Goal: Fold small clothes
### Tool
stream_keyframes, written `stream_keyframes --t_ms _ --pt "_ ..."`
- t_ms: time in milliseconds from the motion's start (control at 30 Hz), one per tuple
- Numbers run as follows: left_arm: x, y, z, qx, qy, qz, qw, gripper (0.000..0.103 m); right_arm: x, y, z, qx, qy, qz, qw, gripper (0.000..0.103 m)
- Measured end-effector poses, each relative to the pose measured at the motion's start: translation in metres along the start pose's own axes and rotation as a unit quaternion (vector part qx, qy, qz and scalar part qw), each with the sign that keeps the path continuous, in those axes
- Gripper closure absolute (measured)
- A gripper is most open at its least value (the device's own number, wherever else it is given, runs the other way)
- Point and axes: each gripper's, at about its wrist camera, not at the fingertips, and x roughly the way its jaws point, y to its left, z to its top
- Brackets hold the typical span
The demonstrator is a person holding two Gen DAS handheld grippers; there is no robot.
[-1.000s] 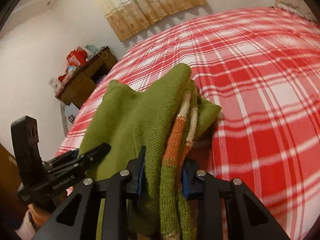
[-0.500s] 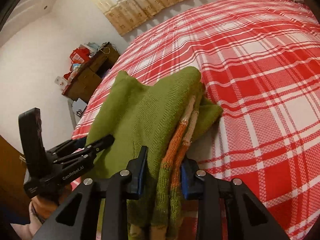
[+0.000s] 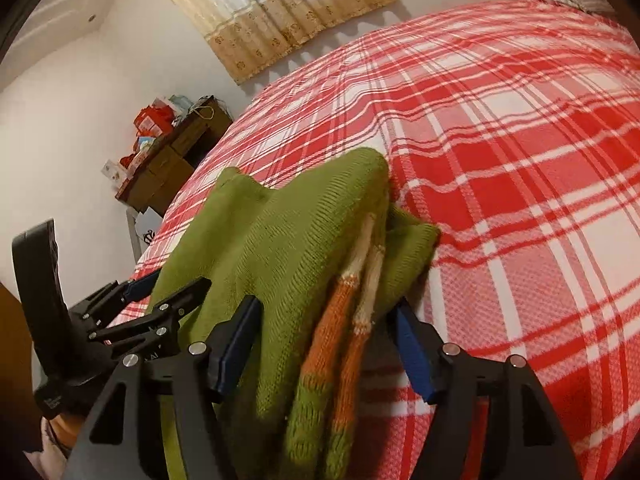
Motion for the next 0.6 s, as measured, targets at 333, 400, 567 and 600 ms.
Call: stream_keyframes --t_ms 333,400,567,600 --pt "0.007 0.006 0.007 -0.005 -0.005 -0.001 1.0 0.023 0.004 0.009 -0.001 -0.032 0.0 -0.001 0.999 0.036" --pt "0.016 0.02 0.011 -0.038 0.008 -0.042 0.9983 0.019 0.006 0.008 0.001 -0.032 0.002 0.003 0.999 0.036" --pt "0.045 0.046 0.01 -0.126 0.055 -0.175 0.975 0.037 0.016 0.007 0.008 -0.033 0.007 0.007 0.999 0.036" --pt "0.042 0.042 0.01 -0.119 0.049 -0.168 0.9773 0.04 0.016 0.009 0.008 -0.036 0.005 0.003 0.999 0.043"
